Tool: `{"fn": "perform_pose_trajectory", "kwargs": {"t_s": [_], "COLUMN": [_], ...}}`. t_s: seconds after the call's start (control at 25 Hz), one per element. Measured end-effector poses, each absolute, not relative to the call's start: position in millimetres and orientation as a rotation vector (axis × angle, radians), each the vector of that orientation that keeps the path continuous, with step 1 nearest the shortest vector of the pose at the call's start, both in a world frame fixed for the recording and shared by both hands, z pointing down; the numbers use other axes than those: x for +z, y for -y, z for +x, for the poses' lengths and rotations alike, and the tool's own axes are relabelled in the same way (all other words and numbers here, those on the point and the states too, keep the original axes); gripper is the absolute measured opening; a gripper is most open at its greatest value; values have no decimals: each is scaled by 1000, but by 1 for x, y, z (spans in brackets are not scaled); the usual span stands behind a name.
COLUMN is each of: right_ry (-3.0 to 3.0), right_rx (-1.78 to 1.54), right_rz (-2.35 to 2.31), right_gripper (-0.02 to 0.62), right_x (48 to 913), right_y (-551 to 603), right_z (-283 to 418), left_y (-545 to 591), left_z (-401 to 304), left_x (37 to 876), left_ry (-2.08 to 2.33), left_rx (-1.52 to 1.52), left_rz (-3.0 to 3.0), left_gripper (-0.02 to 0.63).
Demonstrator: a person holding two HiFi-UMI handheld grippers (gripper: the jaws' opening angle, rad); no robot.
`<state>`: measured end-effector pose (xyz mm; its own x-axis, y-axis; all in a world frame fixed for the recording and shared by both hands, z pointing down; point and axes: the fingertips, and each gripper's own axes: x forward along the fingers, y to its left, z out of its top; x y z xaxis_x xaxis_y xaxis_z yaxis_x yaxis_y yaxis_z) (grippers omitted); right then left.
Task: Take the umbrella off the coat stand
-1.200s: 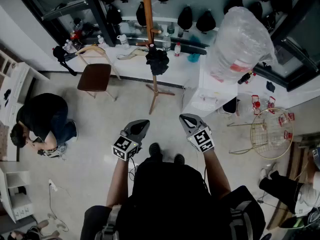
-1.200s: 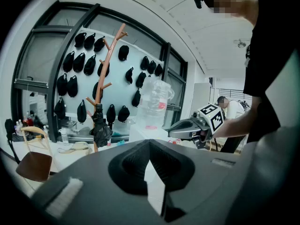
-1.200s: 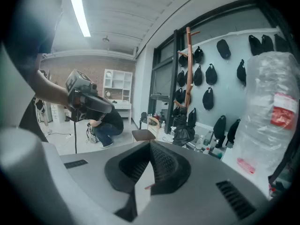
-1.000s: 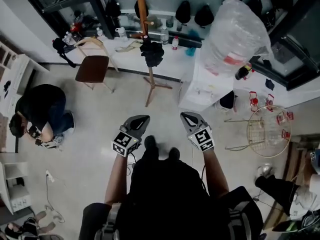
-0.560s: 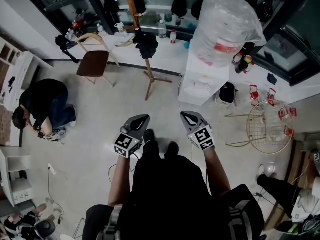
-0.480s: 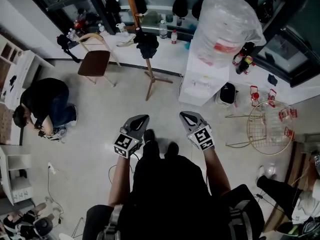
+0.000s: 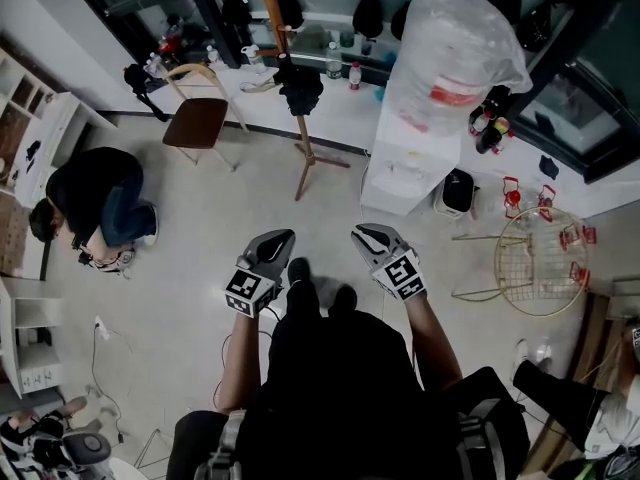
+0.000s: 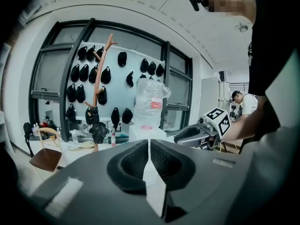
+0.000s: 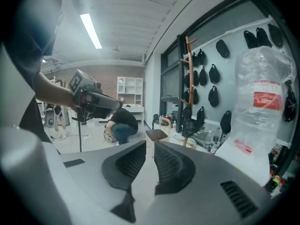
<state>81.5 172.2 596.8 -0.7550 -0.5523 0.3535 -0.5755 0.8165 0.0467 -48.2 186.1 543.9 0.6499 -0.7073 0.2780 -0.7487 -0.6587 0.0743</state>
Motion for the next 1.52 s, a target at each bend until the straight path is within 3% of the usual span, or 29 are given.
{"fn": "perform_pose_trajectory", "kwargs": {"t_s": [0.16, 0.56, 0.8, 1.52], "right_ry": [2647, 2667, 2692, 2646], "right_rx": [103, 141, 198, 235], "right_rz": [846, 787, 804, 803], "right_gripper": [96, 254, 308, 305], "right_x": [600, 606, 605, 604], "right_y": [-173, -177, -172, -127], "right_z": [83, 77, 73, 31], "left_y": [-187, -185, -185, -142], "left_z": [-47, -41, -39, -88], "left_x": [545, 542, 543, 551], "left_ry": [1200, 1180, 1119, 1114], "left_rx": [333, 326, 317, 266], "left_rz": [2682, 2715, 2724, 2691], "left_gripper": [37, 181, 243, 285]}}
